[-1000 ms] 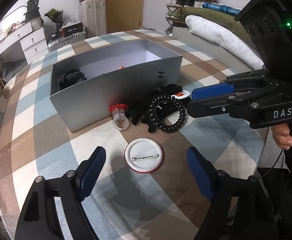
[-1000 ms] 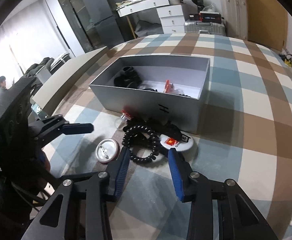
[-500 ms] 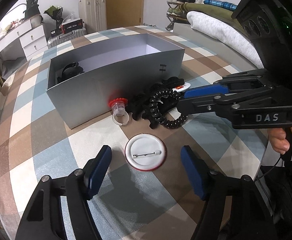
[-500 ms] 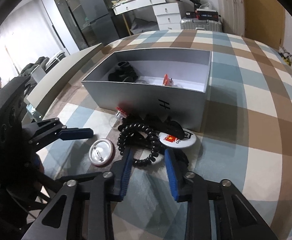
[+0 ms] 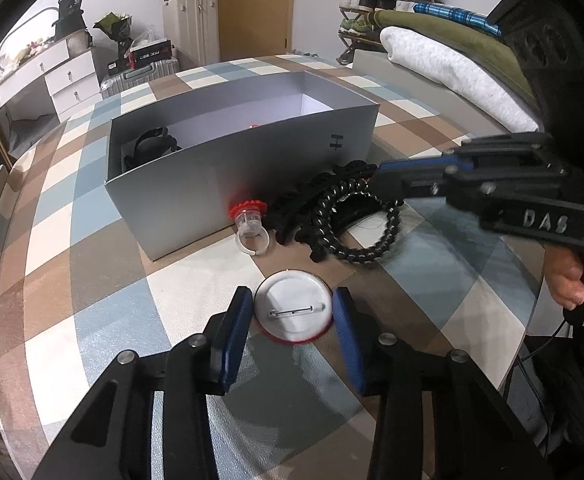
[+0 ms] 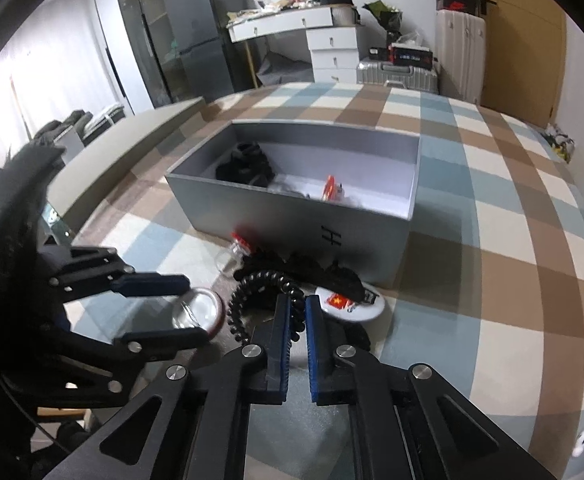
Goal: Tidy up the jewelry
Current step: 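Grasp the white round pin badge with the left tool while the right holds the coil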
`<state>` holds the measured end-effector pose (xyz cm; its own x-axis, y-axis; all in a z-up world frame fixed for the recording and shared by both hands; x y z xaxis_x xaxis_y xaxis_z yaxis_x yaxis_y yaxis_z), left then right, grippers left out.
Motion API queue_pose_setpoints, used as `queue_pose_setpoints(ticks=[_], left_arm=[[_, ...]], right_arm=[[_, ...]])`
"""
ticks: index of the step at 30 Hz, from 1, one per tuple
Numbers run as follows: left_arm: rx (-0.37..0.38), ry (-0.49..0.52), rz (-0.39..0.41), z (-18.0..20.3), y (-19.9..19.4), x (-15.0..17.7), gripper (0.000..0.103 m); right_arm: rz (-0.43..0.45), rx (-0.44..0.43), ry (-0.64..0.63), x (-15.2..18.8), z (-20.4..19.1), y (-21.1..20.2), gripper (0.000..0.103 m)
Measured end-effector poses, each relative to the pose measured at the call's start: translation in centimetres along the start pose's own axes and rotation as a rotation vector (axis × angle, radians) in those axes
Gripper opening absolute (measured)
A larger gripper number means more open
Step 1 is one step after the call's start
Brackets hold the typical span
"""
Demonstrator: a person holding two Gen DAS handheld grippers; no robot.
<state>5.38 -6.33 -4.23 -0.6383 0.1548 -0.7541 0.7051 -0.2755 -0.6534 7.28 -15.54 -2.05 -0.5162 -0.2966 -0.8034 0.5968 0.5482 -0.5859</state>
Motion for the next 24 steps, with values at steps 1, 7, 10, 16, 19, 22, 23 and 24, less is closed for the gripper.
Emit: queue_pose_setpoints(ticks=[1,7,10,16,19,22,23,24], left_arm=[[0.005,-0.002,0.004,0.0,0.0,0.0,0.033],[0.012,-0.010,0.008,-0.1,-0.1,-0.2,0.029],[0.009,-0.005,0.013,-0.2,-0.1,-0.2,0.029],[0.007,-0.014,0.031,-0.5,-0.6,-0.4,0.029],[0.007,-0.016,0.035,-0.5,-0.8,-0.5,0.029],[0.004,-0.016,0.039,-0.4,-0.8,-0.5,0.029],[0.005,-0.016,0.041,-0.5,-0.8,-0.6,0.029],[0.003,-0.016,0.044,-0.5,-0.9,-0.6,0.029]], right_arm=[[0.002,-0.002,0.000,-0.1,0.0,-0.1,0.000],[0.008,-0.001,-0.001,-0.4,0.2,-0.3,0.000],[-0.010,-0.015,0.011,-0.3,0.4,-0.2,0.002],[-0.075,-0.059,0.037,0.3,0.6,0.1,0.004],[-0.095,-0.079,0.058,0.7,0.7,0.0,0.012],[-0.128,-0.081,0.060,1.3,0.7,0.3,0.019],[-0.133,-0.079,0.061,1.4,0.7,0.4,0.019],[-0.136,-0.080,0.065,1.6,0.7,0.5,0.019]])
Point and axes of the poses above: each gripper's, at about its wrist camera, not at the fingertips, and y roughly the way its jaws point, z to its right, x to its underside, the point moved 3 cm from there along y, roughly the way its jaws point, and after that the axes turned 11 degrees about z, right-handed, at the moved point
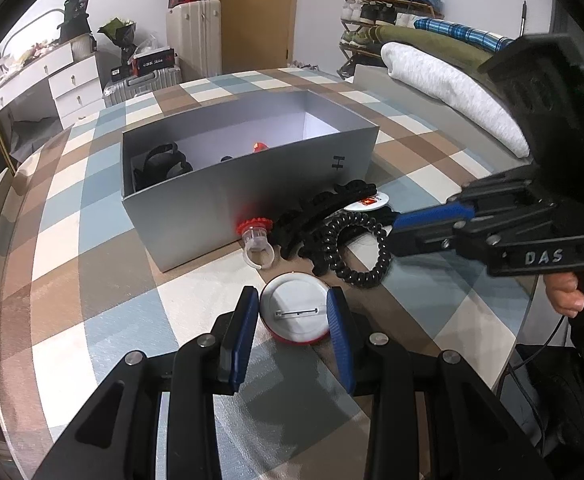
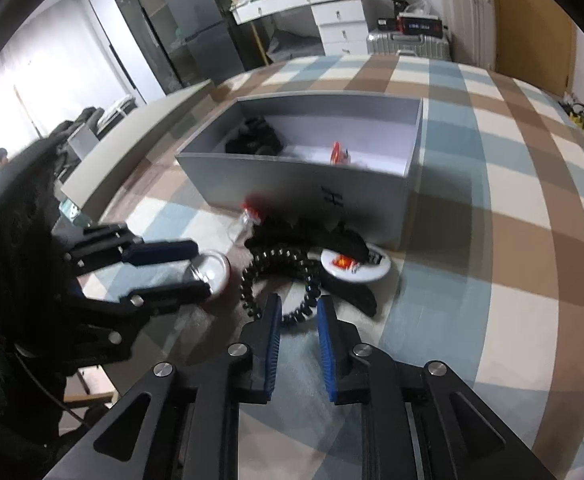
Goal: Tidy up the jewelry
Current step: 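Grasp the white round pin badge with the left tool while the right holds the coil, then carry the badge and coil over the grey box with both tools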
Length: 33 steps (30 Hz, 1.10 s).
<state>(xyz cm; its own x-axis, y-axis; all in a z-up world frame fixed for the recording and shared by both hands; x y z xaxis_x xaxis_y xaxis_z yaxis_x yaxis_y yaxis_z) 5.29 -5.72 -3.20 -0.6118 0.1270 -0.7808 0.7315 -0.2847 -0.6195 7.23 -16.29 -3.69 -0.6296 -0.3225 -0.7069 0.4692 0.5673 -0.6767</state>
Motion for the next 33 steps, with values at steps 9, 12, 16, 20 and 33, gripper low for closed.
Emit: queue_pose_setpoints(ticks=[9,12,16,20,33], left_arm=[[-0.008,-0.018,0.028,-0.5,-0.5,-0.5,0.029],[-0.011,-0.022,0.036,-0.6,-0.6,-0.6,0.029],[-0.014,-0.023,0.040,-0.7,-0.7,-0.6,0.029],[-0.018,-0.027,0.047,-0.8,-0.8,-0.8,0.029],[-0.044,-0.065,0.142,-1.9,-2.6,-2.1,0.029]], right_arm=[[0.002,0.031,0.032,0.2,0.2,0.8,0.018],[0.006,0.050,0.037,0.2,0.1,1.1,0.018],[0.018,0.099,0.021,0.1,-0.4,1.3,0.018],[0.027,0.114,-0.008,0.0,-0.9,1.5,0.010],[0.163,0.092,-0.013,-1.8,-0.9,-1.7,0.008]])
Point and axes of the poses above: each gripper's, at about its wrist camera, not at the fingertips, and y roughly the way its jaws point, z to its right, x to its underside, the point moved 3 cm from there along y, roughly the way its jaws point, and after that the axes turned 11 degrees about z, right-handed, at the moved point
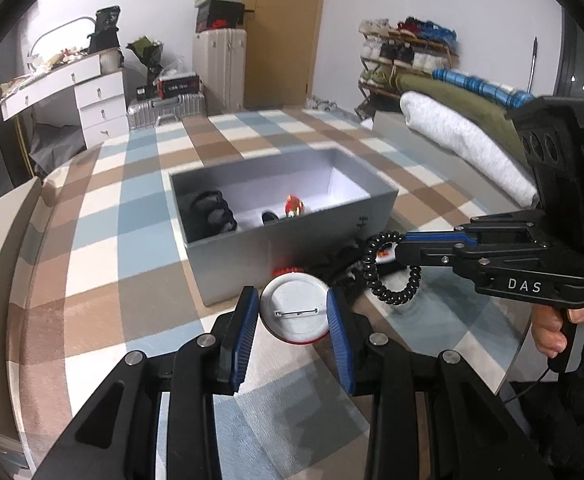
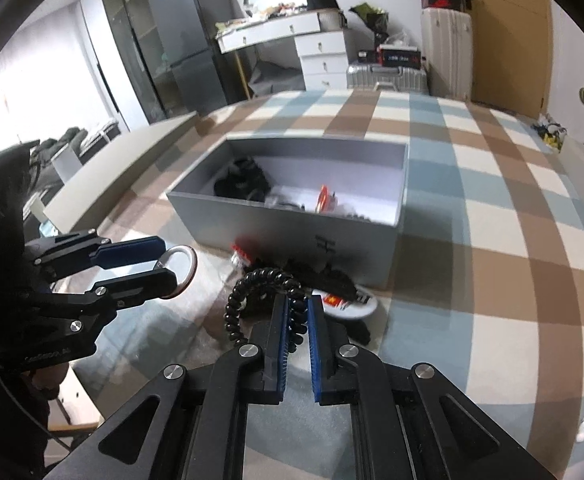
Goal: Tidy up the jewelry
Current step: 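Carry the badge and coil over the grey box with both tools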
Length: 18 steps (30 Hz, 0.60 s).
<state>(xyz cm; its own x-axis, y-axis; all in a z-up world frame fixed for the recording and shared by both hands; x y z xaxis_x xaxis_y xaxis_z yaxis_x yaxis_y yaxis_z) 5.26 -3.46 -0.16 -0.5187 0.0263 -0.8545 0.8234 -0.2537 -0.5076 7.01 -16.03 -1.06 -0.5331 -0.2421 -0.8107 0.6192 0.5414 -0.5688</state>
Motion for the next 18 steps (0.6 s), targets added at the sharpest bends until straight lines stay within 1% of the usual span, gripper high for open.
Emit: queue_pose_setpoints(ticks=[6,14,18], left_arm=[[-0.020,-0.013,0.051,-0.4,-0.5,-0.9,0.029],[-0.053,-0.048,0.081,-1.8,-0.2,-1.9,0.029],[-0.068,-0.060,0.099,-2.5,0.3,-2.9,0.029]], right_arm=[[0.088,-0.012,0.024,-1.5,0.2,-1.1,0.009],[0.133,-0.013,0.049,-3.4,1.1,-1.1,0.009],[0.140,-0.011,0.051,-4.1,1.6,-0.7,0.009]])
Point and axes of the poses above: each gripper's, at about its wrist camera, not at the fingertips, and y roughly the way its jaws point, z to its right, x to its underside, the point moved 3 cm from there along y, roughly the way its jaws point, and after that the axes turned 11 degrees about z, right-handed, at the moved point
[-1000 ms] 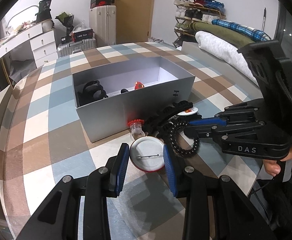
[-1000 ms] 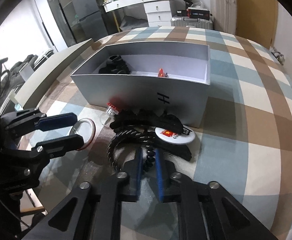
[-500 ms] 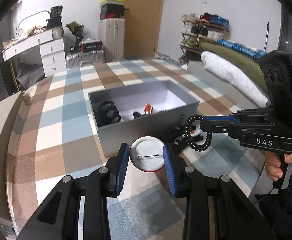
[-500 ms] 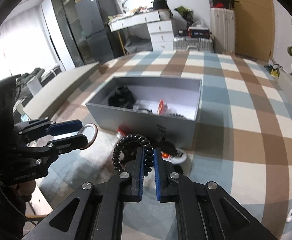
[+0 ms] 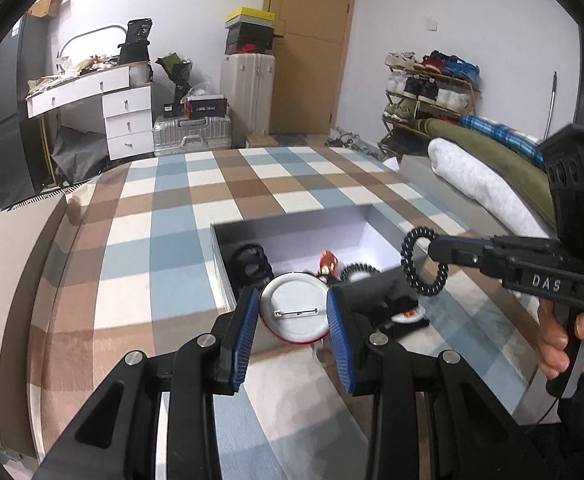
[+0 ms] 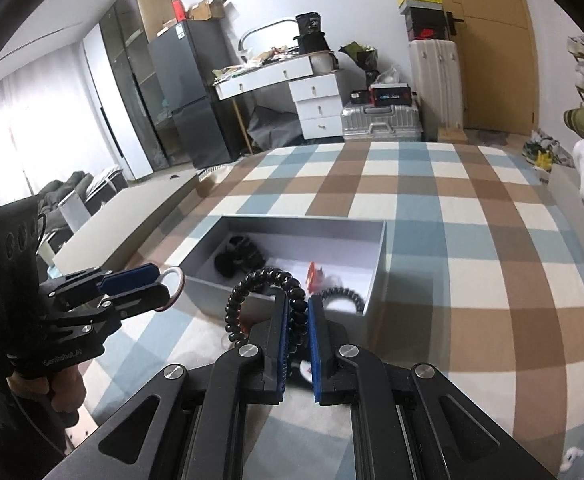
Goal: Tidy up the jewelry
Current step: 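Carry the badge and coil over the grey box with both tools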
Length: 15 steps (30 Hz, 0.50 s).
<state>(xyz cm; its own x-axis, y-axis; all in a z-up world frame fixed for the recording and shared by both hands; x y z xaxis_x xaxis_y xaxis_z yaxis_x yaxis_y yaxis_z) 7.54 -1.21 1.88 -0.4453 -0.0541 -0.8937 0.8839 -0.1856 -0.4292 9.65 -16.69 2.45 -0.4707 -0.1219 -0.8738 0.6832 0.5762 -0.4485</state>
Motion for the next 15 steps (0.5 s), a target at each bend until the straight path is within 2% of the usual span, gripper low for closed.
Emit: queue_pose_setpoints(ticks=[6,15], left_arm=[[-0.014,-0.015,0.031,-0.5,0.8,-1.4,0.029],[-0.032,-0.027,0.018,-0.8,2.9,-2.0,0.029]], right_arm=[[0.009,0.006,0.002,-0.8,0.2,0.7,0.009],[0.007,0.028,0.019,-1.8,1.0,2.6,0.009]])
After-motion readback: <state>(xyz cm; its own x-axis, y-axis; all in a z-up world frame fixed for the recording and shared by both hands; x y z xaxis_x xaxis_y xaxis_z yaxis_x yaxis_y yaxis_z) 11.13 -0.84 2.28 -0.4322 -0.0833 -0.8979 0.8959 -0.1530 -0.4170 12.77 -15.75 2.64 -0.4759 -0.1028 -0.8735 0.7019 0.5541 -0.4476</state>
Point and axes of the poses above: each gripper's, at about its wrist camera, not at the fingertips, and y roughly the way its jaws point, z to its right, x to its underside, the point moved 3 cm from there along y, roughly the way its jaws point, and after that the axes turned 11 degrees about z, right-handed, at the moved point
